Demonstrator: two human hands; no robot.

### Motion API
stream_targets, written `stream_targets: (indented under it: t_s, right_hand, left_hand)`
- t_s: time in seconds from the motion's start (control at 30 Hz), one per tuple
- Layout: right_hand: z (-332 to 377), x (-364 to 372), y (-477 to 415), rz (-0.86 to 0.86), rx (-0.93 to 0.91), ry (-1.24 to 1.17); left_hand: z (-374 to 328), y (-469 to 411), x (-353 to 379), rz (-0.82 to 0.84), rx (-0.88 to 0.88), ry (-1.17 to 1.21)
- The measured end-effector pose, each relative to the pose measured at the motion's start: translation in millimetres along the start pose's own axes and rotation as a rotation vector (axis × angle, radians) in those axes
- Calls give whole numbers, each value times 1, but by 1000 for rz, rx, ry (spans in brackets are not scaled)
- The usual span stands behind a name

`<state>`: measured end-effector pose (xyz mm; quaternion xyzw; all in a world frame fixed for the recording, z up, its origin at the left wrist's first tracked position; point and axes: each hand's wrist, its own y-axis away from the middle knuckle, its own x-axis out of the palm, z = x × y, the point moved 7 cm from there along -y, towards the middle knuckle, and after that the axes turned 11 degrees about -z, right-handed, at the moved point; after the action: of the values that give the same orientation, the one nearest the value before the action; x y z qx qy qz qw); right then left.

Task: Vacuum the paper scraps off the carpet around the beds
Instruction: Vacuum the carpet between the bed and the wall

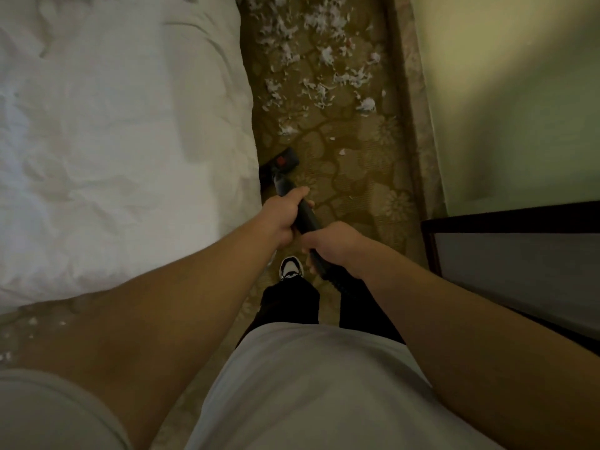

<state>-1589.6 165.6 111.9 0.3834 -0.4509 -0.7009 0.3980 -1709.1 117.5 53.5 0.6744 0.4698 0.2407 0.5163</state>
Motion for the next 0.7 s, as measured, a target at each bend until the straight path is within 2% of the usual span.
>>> stream_targets:
  t_s: [0.1, 0.43, 0.7]
  right_hand:
    - [-16, -39, 1, 4, 18, 8]
    - [-113, -191, 29, -42, 65, -108]
    - [-158, -241, 49, -77, 107, -182]
  left_hand:
    - [9, 18, 37, 12, -16, 16]
    - [69, 98, 197, 145, -122, -185]
    - [103, 134, 257, 223, -160, -249]
